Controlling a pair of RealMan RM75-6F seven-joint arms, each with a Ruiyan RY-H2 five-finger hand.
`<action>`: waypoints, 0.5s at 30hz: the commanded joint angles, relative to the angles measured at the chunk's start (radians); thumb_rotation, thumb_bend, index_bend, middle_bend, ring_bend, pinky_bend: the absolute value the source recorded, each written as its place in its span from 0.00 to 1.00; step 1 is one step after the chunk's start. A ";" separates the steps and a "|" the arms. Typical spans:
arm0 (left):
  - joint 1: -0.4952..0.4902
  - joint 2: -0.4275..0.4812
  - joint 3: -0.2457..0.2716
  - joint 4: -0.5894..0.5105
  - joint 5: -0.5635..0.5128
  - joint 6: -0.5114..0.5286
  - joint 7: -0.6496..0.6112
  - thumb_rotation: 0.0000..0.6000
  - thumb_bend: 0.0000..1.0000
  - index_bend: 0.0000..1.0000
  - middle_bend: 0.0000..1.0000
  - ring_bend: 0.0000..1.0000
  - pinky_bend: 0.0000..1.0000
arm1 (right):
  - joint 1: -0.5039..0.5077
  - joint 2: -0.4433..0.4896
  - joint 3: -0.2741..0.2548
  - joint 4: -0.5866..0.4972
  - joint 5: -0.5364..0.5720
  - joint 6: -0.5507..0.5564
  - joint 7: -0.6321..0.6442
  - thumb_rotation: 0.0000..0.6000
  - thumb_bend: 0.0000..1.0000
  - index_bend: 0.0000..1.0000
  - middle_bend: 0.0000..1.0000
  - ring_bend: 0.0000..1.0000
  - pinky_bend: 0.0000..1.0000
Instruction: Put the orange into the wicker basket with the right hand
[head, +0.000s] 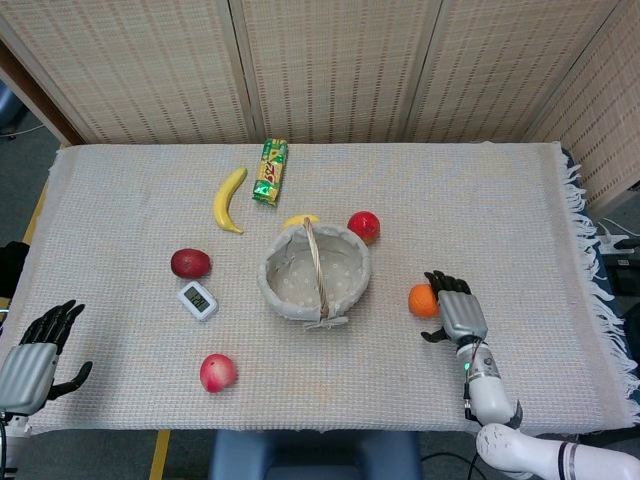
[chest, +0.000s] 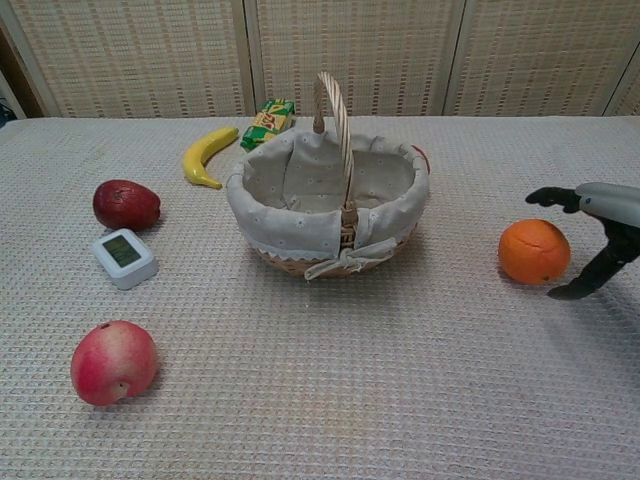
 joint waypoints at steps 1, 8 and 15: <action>0.000 0.002 -0.002 -0.001 -0.005 -0.003 -0.005 1.00 0.33 0.00 0.00 0.00 0.10 | 0.052 -0.060 0.015 0.048 0.065 0.005 -0.039 1.00 0.07 0.00 0.00 0.00 0.04; 0.000 0.006 -0.003 -0.002 -0.009 -0.006 -0.017 1.00 0.33 0.00 0.00 0.00 0.10 | 0.070 -0.159 0.025 0.129 -0.017 0.111 0.003 1.00 0.30 0.43 0.26 0.26 0.48; 0.000 0.007 -0.002 -0.003 -0.009 -0.006 -0.021 1.00 0.33 0.00 0.00 0.00 0.10 | 0.049 -0.148 0.013 0.120 -0.093 0.161 0.043 1.00 0.37 0.83 0.59 0.60 0.79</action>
